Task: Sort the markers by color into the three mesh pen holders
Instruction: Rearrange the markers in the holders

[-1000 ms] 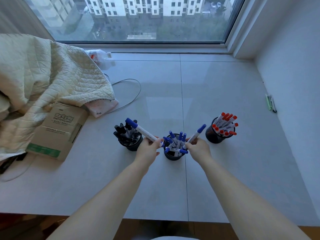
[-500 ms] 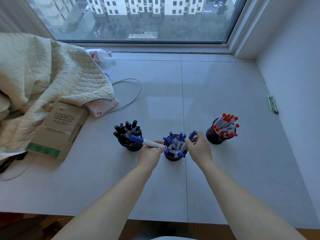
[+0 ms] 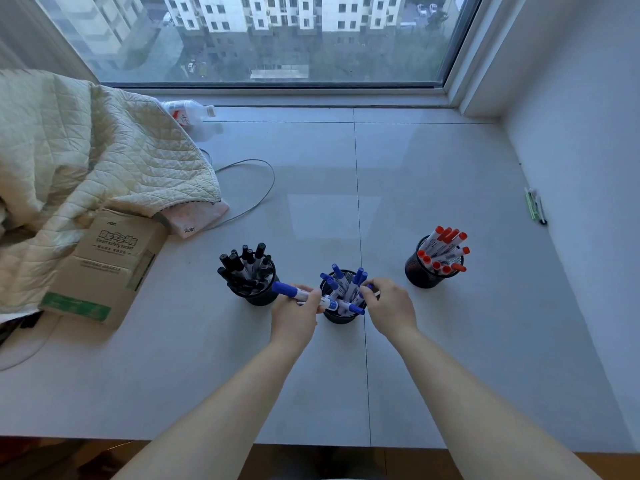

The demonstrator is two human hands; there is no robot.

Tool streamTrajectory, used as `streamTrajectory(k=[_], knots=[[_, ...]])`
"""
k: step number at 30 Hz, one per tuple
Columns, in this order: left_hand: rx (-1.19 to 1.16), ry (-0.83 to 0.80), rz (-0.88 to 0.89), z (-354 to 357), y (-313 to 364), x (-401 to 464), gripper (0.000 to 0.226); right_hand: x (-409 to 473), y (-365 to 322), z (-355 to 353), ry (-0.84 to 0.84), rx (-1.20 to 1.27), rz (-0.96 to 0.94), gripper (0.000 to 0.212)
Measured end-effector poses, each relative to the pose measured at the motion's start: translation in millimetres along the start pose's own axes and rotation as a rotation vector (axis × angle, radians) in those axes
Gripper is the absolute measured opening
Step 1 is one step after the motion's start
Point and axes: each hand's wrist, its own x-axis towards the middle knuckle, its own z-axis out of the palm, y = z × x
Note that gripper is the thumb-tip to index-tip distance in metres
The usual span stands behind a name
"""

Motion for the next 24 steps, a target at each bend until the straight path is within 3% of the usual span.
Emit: streamTrajectory(k=[3, 11, 21, 24], knots=[[0.145, 0.012, 0.076, 5.3, -5.8, -1.3, 0.018, 1.1, 2.0, -3.5, -0.043, -0.059, 0.023, 0.019], [0.266, 0.073, 0.1, 22.2, -8.0, 2.1, 0.02, -0.2, 0.5, -10.0, -0.029, -0.003, 0.046, 0.014], [0.36, 0.073, 0.203, 25.3, -8.0, -1.1, 0.011, -6.2, 0.6, -7.9, -0.036, -0.008, 0.019, 0.014], [0.526, 0.077, 0.235, 22.9, -10.6, 0.4, 0.007, -7.4, 0.4, -9.4, -0.044, 0.011, 0.018, 0.015]])
